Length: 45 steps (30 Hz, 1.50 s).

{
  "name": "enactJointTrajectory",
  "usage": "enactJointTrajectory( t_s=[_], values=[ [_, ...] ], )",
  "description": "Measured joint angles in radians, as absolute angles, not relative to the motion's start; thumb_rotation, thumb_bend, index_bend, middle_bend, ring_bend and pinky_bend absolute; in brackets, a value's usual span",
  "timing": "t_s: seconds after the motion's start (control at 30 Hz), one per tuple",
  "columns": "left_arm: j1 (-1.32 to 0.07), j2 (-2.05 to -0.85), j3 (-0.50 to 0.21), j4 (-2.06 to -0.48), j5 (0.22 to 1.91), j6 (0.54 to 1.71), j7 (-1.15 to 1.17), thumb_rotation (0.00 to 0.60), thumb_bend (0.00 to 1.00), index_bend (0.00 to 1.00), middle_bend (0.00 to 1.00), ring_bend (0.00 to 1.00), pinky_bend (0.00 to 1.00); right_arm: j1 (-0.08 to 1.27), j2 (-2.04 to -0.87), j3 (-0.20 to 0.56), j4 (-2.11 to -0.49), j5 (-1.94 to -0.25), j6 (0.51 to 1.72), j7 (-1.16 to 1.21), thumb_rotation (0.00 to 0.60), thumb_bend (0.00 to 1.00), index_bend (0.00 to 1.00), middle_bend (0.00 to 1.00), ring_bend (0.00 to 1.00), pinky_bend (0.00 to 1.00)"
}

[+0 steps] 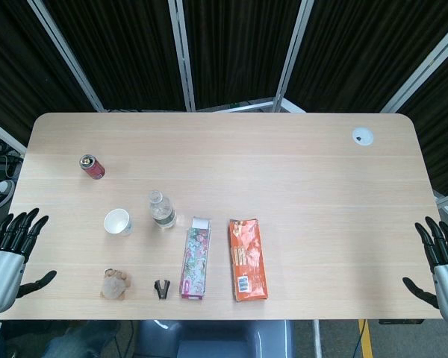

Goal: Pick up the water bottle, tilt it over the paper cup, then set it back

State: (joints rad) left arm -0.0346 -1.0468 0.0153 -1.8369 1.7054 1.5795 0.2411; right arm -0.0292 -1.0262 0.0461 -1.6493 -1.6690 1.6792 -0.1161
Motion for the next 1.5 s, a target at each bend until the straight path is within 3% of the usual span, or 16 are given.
enactJointTrajectory(
  t_s=[0.33,0.5,0.7,0.83,1.03,1.5],
  values=[
    [-0.057,-1.049,0.015,-1.830,1.696,1.539,0.215,0.600,0.00,0.00,0.00,0.00,0.00,-0.031,-1.041,0.052,-1.644,-1.667,1.690,-0.113,0.600,0.00,0.00,0.00,0.00,0.00],
    [-0.119,-1.101,-0.015,-1.757,1.687,1.487,0.057,0.600,0.00,0.00,0.00,0.00,0.00,-0.018,-1.036,0.061,-1.668,-1.668,1.683,-0.104,0.600,0.00,0.00,0.00,0.00,0.00],
    [-0.238,-1.234,-0.065,-1.578,1.631,1.361,-0.320,0.600,0.00,0.00,0.00,0.00,0.00,-0.003,-1.042,0.069,-1.662,-1.623,1.634,-0.117,0.600,0.00,0.00,0.00,0.00,0.00],
    [-0.342,-1.351,-0.108,-1.431,1.544,1.195,-0.496,0.600,0.00,0.00,0.00,0.00,0.00,0.014,-1.049,0.081,-1.654,-1.574,1.589,-0.126,0.600,0.00,0.00,0.00,0.00,0.00],
    [-0.462,-1.478,-0.151,-1.276,1.460,1.042,-0.617,0.600,0.00,0.00,0.00,0.00,0.00,0.027,-1.059,0.092,-1.648,-1.532,1.558,-0.146,0.600,0.00,0.00,0.00,0.00,0.00],
    [-0.579,-1.572,-0.174,-1.178,1.423,0.906,-0.692,0.600,0.00,0.00,0.00,0.00,0.00,0.037,-1.070,0.103,-1.633,-1.468,1.521,-0.163,0.600,0.00,0.00,0.00,0.00,0.00]
  ],
)
